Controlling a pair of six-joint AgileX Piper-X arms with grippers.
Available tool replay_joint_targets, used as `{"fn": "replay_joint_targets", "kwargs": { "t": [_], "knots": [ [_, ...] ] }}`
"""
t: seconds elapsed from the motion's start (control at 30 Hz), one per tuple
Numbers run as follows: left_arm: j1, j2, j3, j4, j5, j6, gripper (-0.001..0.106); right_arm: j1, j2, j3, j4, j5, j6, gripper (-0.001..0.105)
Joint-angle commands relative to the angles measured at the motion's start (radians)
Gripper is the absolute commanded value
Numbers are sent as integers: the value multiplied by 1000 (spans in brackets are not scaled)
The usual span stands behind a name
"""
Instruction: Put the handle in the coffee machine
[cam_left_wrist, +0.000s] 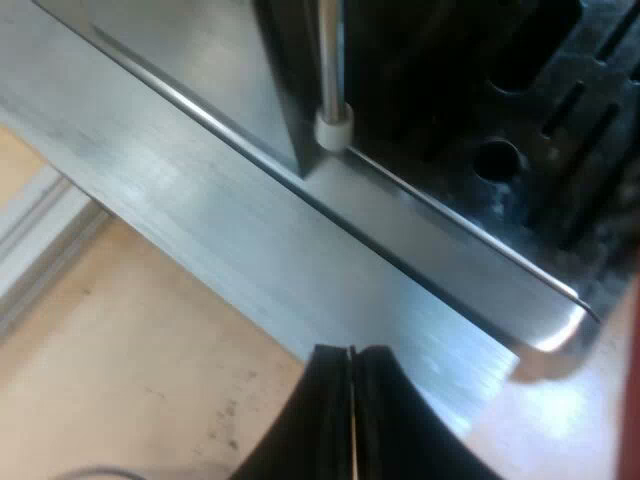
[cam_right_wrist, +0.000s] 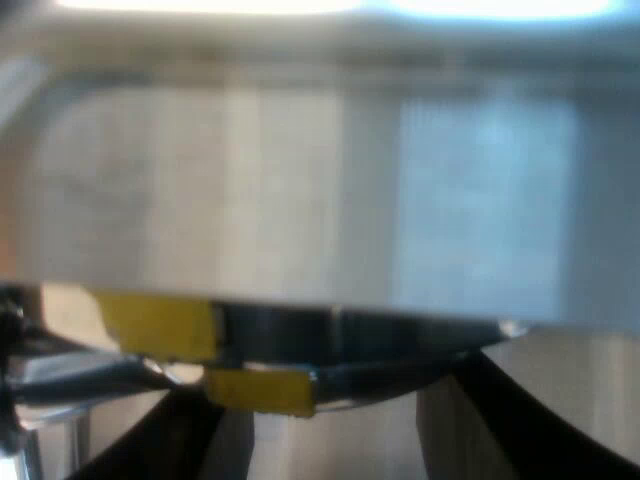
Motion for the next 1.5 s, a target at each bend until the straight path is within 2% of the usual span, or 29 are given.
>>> {"fn": "replay_joint_targets", "kwargs": {
  "t": [0.03,0.23,0.53,0.67,0.77,1.13,1.23,1.4,1.5],
  "knots": [
    [-8,-4,-6,74,14,60,0,-1,-91,-18,-67,7,2,41],
    [-20,-4,-6,119,48,74,0,-1,-91,-18,-66,7,2,41],
    [-84,-30,-6,185,78,69,0,-1,-91,-18,-66,7,2,41],
    [-86,-74,-6,200,99,63,0,-1,-91,-18,-66,7,2,41],
    [-86,-97,1,229,140,63,0,-1,-91,-18,-66,7,2,41],
    [-86,-122,51,270,203,60,0,-1,-91,-18,-66,7,2,41],
    [-86,-134,81,238,203,-9,0,-1,-91,-18,-66,7,2,41],
    [-95,-170,120,183,201,-75,0,-1,-91,-18,-66,7,2,41],
    [-130,-198,120,167,194,-121,0,-1,-91,-18,-66,7,2,41]
  ]
}}
